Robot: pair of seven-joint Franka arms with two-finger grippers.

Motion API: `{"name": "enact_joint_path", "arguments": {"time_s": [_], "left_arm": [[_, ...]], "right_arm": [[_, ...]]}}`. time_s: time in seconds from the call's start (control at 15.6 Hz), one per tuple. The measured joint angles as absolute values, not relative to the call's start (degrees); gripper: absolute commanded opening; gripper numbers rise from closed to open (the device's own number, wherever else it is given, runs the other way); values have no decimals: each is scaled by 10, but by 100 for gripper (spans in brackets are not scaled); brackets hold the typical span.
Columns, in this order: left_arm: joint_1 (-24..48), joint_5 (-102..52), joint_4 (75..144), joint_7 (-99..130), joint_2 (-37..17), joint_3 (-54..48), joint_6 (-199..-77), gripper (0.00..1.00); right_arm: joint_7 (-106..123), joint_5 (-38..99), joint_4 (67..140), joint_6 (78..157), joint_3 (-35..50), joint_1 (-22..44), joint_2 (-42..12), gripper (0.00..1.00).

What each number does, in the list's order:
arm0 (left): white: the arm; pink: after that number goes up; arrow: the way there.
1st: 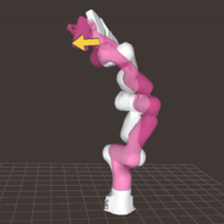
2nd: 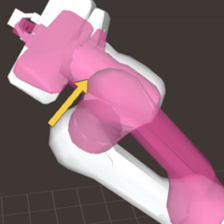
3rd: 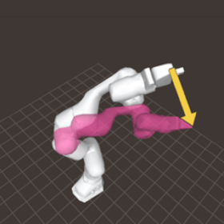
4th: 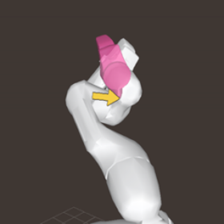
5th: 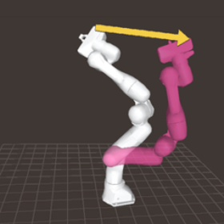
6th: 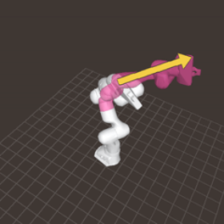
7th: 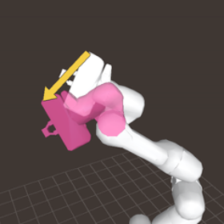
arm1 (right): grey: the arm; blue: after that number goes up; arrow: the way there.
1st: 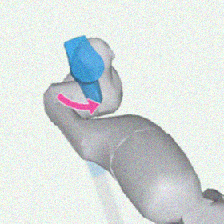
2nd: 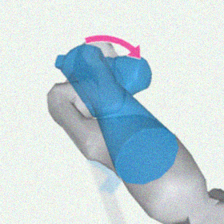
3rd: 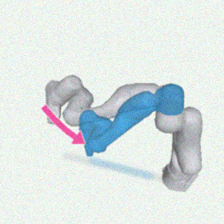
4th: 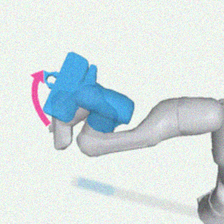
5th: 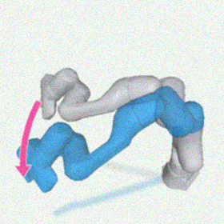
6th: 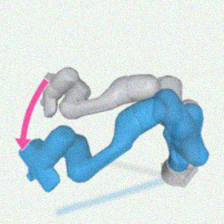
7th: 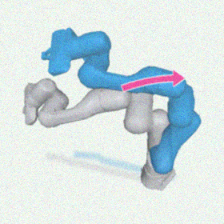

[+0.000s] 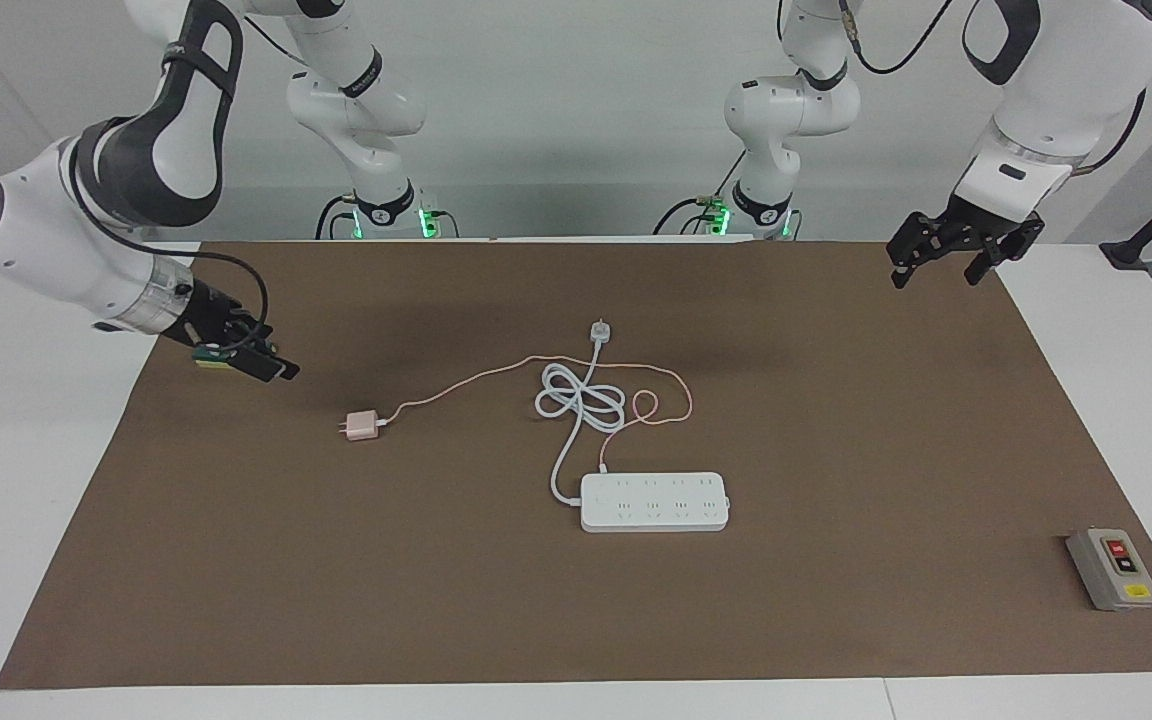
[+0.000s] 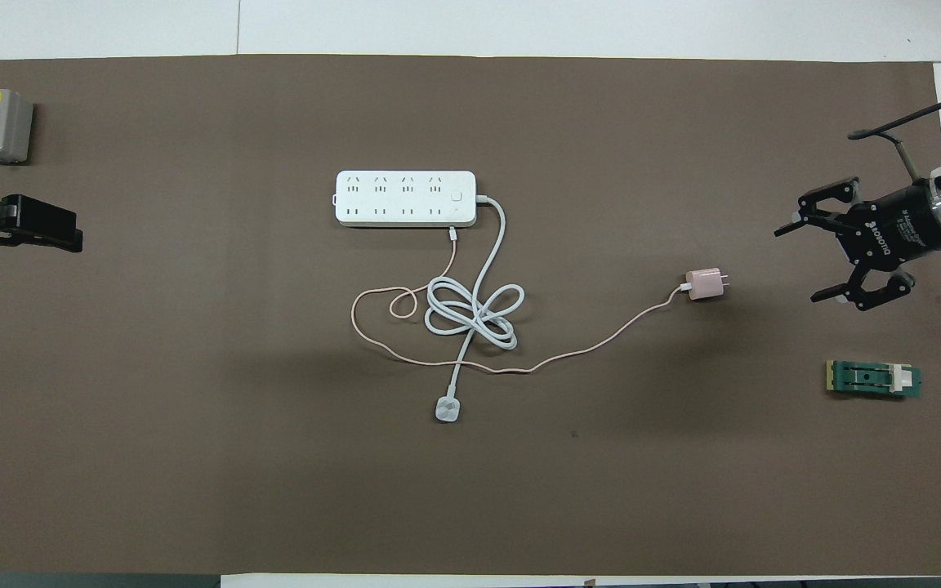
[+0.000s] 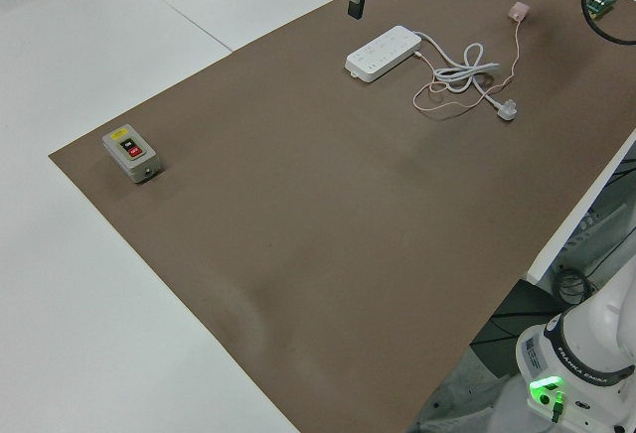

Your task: Plug charger into power strip

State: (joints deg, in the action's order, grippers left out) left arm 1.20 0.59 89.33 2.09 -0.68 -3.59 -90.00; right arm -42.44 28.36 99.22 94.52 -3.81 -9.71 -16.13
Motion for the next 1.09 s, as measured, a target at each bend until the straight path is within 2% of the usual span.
{"name": "enact_joint_path", "arguments": {"time_s": [0.26,0.58,1.09], "left_arm": [[12,6,893,21,-14,-36,-904,100],[12,6,893,21,-18,-36,-904,100],[12,6,893,21,-18,-36,-904,100]], "right_arm": [[-438,351,997,959,-38,-117,-213,100],[-457,426,1028,996,-37,-123,-252,100],[-469,439,1066,1006,-34,-105,-273,100]]}}
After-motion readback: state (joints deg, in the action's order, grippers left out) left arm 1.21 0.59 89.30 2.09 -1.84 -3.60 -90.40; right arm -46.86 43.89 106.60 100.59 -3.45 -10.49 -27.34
